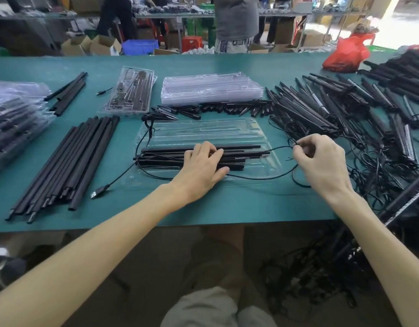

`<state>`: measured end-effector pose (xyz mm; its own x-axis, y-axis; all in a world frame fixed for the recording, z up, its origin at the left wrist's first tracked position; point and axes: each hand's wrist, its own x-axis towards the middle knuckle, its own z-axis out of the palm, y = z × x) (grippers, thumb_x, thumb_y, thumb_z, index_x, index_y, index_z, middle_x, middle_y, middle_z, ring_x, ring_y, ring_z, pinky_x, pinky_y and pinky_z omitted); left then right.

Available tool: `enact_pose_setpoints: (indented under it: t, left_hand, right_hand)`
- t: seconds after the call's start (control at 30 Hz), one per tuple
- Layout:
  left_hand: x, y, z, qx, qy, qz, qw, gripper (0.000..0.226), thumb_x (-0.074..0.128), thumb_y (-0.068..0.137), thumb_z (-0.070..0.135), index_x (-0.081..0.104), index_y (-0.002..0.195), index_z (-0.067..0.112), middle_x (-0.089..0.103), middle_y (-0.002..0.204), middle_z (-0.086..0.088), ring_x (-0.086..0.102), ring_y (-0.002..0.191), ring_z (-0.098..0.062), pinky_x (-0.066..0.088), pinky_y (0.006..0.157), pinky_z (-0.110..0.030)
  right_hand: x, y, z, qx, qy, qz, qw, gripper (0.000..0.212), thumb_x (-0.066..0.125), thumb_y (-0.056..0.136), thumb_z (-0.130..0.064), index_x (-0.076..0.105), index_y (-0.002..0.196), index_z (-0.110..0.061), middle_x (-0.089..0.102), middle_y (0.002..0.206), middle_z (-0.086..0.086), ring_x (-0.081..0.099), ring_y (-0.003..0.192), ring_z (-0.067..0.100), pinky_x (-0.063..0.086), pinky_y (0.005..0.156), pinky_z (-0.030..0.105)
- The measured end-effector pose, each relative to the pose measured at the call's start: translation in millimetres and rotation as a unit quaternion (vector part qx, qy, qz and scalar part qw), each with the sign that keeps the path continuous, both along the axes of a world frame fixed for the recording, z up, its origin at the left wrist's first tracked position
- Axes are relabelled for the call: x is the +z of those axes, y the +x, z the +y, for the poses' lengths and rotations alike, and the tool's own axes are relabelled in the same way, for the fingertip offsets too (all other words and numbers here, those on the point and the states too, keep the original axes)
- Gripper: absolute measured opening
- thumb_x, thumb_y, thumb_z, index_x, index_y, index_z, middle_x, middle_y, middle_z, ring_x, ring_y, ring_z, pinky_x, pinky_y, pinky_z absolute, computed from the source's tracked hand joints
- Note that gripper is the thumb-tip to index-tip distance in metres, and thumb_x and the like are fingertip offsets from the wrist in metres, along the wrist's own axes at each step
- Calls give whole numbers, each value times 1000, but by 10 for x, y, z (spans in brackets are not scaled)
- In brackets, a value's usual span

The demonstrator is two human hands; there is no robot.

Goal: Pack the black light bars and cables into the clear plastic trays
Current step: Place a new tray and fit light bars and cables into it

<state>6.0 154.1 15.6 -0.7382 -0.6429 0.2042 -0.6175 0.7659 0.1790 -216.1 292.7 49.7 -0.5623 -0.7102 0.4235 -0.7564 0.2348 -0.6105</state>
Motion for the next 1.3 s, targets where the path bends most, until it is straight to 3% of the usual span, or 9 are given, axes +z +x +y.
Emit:
enact_pose_setpoints:
  t: [0.33, 0.57, 0.63, 0.8, 0.87, 0.97, 1.1, 1.23, 1.3]
  left_hand:
    - [-59, 2, 3, -79, -33, -13, 996, 45, 34, 109, 36, 45, 150, 21, 44, 145, 2, 35, 132, -20, 26, 109, -38]
    - [-14, 73, -119, -134, -6, -26, 991, 47, 29, 110, 38, 40, 154, 24, 33, 161, 11, 19, 152, -11, 12, 124, -35]
    - [5, 78, -162, -155, 24, -12, 988, 46, 32, 110, 36, 41, 153, 22, 33, 161, 11, 17, 153, -8, 12, 125, -34]
    - [-46, 81, -193, -163, 122, 50, 978, 44, 40, 109, 32, 45, 151, 20, 34, 160, 10, 16, 152, -4, 10, 126, -31]
    - [-51, 76, -205, -157, 147, 61, 975, 45, 41, 108, 37, 47, 150, 22, 35, 159, 12, 16, 151, -1, 9, 126, -31]
    - [-33, 73, -223, -153, 175, 69, 970, 50, 45, 104, 45, 49, 148, 23, 36, 158, 14, 16, 150, 2, 10, 126, -32]
    - [-46, 80, -218, -152, 176, 73, 970, 63, 58, 94, 54, 50, 148, 23, 36, 158, 14, 17, 149, 5, 9, 126, -32]
    - [-62, 86, -198, -148, 113, 42, 982, 82, 59, 86, 69, 43, 152, 24, 29, 162, 15, 12, 151, 4, 9, 127, -32]
    - [-73, 69, -174, -139, 64, 3, 988, 94, 51, 82, 80, 37, 155, 23, 23, 164, 13, 9, 152, 1, 7, 127, -32]
  right_hand:
    - [-103, -65, 17, 12, 60, 47, 997, 12, 64, 92, -14, 72, 101, -14, 59, 87, 0, 53, 79, 14, 37, 76, 27]
    - [-27, 25, -128, 31, 50, 41, 997, 9, 70, 92, -24, 70, 100, -20, 60, 81, -6, 54, 73, 2, 38, 63, 28]
    - [20, 84, -185, 51, 50, 12, 997, 10, 72, 91, -25, 69, 100, -22, 63, 78, -3, 57, 69, 7, 40, 58, 25]
    - [127, 265, -360, 91, 62, -49, 993, 9, 76, 87, -26, 72, 93, -20, 67, 78, 2, 58, 69, 13, 45, 64, 27]
    - [145, 335, -435, 111, 84, -87, 987, 10, 74, 88, -30, 74, 91, -21, 69, 77, 0, 59, 62, 10, 48, 63, 25]
    - [161, 412, -533, 135, 124, -124, 975, 17, 71, 89, -36, 77, 84, -21, 63, 56, -5, 51, 44, 1, 44, 56, 22]
    - [144, 430, -660, 139, 160, -164, 963, 16, 70, 89, -30, 77, 83, -16, 65, 57, -3, 57, 47, 7, 54, 63, 25]
    - [108, 386, -748, 133, 101, -351, 921, 11, 63, 93, -11, 69, 90, -3, 64, 67, 5, 62, 54, 10, 56, 60, 23]
    - [98, 360, -756, 125, 54, -437, 889, 9, 60, 93, -6, 64, 91, 1, 63, 62, 4, 63, 52, 11, 57, 58, 22]
